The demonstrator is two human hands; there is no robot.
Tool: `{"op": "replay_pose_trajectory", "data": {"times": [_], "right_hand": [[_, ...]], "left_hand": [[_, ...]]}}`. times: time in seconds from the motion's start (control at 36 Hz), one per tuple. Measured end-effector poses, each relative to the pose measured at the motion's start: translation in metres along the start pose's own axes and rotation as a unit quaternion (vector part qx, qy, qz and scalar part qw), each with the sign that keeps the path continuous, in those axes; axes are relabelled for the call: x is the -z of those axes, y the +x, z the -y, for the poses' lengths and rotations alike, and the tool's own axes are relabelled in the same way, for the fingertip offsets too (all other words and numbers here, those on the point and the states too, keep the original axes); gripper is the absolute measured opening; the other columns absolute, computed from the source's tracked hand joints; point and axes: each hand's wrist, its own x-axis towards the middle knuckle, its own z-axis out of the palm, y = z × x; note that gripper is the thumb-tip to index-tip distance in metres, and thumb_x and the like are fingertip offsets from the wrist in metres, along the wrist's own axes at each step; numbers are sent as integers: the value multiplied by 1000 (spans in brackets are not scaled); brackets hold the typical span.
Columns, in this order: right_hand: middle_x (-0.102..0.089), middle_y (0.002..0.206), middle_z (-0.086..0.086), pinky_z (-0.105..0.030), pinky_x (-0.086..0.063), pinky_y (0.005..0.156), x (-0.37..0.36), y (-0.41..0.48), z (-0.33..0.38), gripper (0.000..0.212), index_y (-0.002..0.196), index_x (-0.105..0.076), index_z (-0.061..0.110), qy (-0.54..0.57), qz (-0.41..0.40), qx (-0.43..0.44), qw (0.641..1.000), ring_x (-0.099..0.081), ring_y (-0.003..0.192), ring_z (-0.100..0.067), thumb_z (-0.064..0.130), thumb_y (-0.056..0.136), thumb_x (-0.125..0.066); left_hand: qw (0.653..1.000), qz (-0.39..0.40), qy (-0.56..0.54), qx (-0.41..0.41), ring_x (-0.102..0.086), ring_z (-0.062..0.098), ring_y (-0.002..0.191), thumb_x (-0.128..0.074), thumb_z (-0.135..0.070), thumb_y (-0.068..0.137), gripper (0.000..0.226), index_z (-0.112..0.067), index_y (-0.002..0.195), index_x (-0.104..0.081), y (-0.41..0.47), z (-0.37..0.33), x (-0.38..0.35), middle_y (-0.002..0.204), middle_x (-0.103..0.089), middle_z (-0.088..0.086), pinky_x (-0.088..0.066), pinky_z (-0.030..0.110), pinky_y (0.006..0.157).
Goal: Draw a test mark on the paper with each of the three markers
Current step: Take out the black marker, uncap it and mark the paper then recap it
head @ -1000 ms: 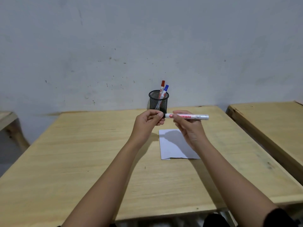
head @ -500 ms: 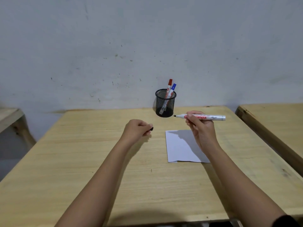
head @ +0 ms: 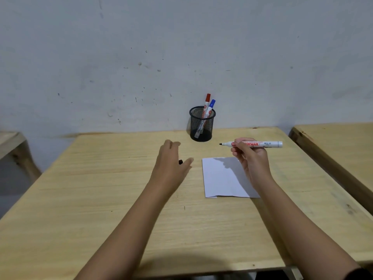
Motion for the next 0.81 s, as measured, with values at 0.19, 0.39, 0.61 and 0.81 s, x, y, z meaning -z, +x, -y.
{"op": "replay_pose_trajectory", "data": {"times": [0.19, 0.39, 0.61, 0.81], "right_hand": [[-67, 85, -10, -16, -55, 67, 1, 4, 7, 11, 79, -61, 6, 25, -11, 8, 1000, -63, 64, -11, -1, 86, -59], [-64, 72, -3, -16, -54, 68, -8, 7, -3, 12, 78, -60, 9, -65, -28, 3, 998, -65, 65, -7, 3, 80, -69], [-56, 62, -4, -16, -44, 48, -39, 16, -33, 13, 92, -57, 2, -157, -34, -61, 985, -50, 47, -6, 6, 79, -60], [-48, 60, -1, -22, -42, 55, -47, 14, -50, 13, 78, -45, 10, -141, -58, -71, 986, -46, 47, -6, 5, 79, -57]], "left_hand": [[966, 217, 40, -134, -26, 4, 140, -52, -43, 90, 58, -24, 143, -36, -26, -21, -15, 154, -29, -12, -25, 20, 106], [966, 241, 48, -87, -17, 4, 144, -48, -50, 91, 62, -24, 145, -34, -33, -13, -27, 158, -21, -10, -23, 25, 110], [971, 225, 40, -67, -7, 6, 147, -44, -53, 92, 64, -23, 147, -30, -43, -14, -36, 160, -16, -8, -18, 28, 116], [968, 222, 77, -90, -8, 6, 147, -39, -55, 92, 62, -24, 146, -30, -41, -10, -38, 160, -15, -8, -19, 29, 116]]}}
